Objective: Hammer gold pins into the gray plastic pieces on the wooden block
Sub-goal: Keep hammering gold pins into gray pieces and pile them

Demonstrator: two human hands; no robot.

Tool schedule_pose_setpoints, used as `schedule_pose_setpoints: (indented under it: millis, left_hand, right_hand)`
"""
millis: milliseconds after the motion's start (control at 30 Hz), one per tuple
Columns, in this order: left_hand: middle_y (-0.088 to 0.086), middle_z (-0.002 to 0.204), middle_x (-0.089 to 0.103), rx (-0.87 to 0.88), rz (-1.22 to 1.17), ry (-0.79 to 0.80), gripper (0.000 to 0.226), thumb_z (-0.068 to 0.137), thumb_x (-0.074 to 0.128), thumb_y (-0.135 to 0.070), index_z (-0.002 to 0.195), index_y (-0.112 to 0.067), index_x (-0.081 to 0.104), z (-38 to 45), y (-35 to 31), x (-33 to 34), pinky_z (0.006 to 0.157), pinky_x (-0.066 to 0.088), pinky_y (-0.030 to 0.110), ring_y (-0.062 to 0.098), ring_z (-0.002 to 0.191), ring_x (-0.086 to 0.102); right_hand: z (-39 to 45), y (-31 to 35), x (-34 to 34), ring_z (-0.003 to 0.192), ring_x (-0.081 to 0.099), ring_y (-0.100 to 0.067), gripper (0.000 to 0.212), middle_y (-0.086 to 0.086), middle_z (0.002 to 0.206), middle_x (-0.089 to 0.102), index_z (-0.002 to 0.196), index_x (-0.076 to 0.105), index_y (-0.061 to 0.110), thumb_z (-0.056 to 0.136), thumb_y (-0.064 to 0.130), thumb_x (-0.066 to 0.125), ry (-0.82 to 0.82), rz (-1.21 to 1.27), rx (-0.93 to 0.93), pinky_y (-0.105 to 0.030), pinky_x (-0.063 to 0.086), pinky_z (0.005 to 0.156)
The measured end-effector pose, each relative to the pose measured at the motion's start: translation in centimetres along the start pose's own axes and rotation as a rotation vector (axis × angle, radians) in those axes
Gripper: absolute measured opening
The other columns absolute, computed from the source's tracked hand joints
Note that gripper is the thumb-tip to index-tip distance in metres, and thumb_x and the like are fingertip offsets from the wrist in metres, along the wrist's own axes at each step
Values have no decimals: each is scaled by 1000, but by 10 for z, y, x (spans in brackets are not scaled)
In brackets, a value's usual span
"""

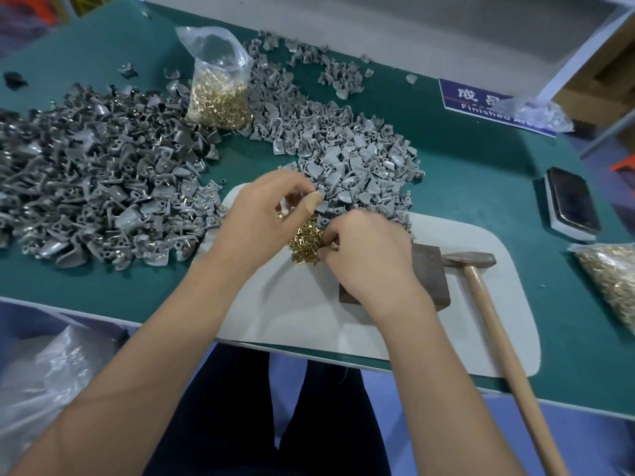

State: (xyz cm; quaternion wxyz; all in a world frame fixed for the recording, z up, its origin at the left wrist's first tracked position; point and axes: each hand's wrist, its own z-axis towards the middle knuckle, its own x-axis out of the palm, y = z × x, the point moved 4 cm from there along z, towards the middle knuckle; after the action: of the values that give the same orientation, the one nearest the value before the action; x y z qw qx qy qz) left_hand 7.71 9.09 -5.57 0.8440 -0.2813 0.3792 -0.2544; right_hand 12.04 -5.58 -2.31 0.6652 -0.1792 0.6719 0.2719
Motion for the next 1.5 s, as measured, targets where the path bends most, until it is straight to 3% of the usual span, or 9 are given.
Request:
schedule_pose_setpoints:
  millis: [233, 400, 533, 633, 733, 900, 1067, 1200, 1500]
  left_hand:
    - [-14, 79, 60, -23, -17, -13, 10, 93, 68, -19, 84, -21, 65, -1, -3, 0, 68, 40, 16, 7, 75, 53]
    - [-11, 87, 65, 5, -8, -55, 5, 96, 67, -18, 95, -18, 72, -1, -4, -2, 74, 40, 15, 6, 81, 56]
    - [-10, 97, 68, -15, -51, -106, 19, 95, 68, -19, 113, -22, 72, -2, -5, -3, 80, 44, 15, 6, 88, 60]
    - [-17, 104, 69, -52, -67, -73, 30, 93, 72, -22, 122, -27, 70, -1, -3, -1, 85, 46, 12, 0, 94, 62]
    - [-26, 101, 72, -98, -169, -78, 27, 90, 76, -27, 117, -30, 72, -1, -5, 0, 88, 50, 13, -3, 95, 67]
    - [-29, 99, 72, -104, -183, -102, 15, 91, 73, -31, 106, -33, 70, -4, -14, 3, 79, 55, 16, -1, 88, 69]
    - [-27, 98, 70, -145, -112, -77, 17, 94, 69, -34, 107, -44, 62, -4, -17, 10, 76, 52, 18, -3, 88, 64]
    - [-37, 97, 65, -116, -42, -37, 23, 92, 70, -31, 108, -45, 61, -5, -25, 12, 74, 41, 3, -11, 89, 59]
    - [-21, 101, 66, -90, -35, 242, 7, 93, 69, -36, 99, -34, 71, -10, -80, 38, 90, 48, 31, 4, 104, 59]
  right_hand:
    - [0, 3, 5, 97, 64, -27, 10, 2, 92, 72, 94, 74, 29, 90, 28, 65, -15, 49, 25, -34, 41, 76]
    - [3, 1, 10, 102, 62, -31, 14, -6, 104, 70, 104, 69, 20, 96, 22, 57, 39, 50, -8, -36, 36, 73]
    - [-2, -10, -1, 93, 62, -22, 10, -2, 99, 66, 101, 64, 16, 99, 16, 54, -84, 382, 11, -38, 50, 78]
    - [-9, -35, -19, 83, 59, -8, 10, 13, 91, 65, 100, 65, 24, 98, 17, 58, -206, 525, 25, -28, 49, 76]
    - [-10, -67, -34, 90, 61, -4, 18, 14, 99, 70, 112, 73, 23, 101, 19, 60, -235, 524, 45, -20, 46, 83]
    - [-15, -111, -40, 69, 60, 1, 14, 20, 73, 69, 82, 72, 31, 94, 24, 73, -250, 692, 49, -15, 46, 67]
    - [-18, -126, -30, 69, 59, 2, 10, 19, 77, 70, 88, 74, 26, 93, 18, 73, -305, 852, -23, -16, 48, 63]
    - [-12, -120, -14, 77, 64, -3, 17, 16, 86, 74, 93, 75, 29, 92, 12, 73, -276, 922, -71, -17, 49, 72]
    - [-5, -119, -7, 79, 70, -12, 19, 3, 85, 76, 98, 77, 19, 85, 5, 81, -300, 1067, -118, -23, 54, 79]
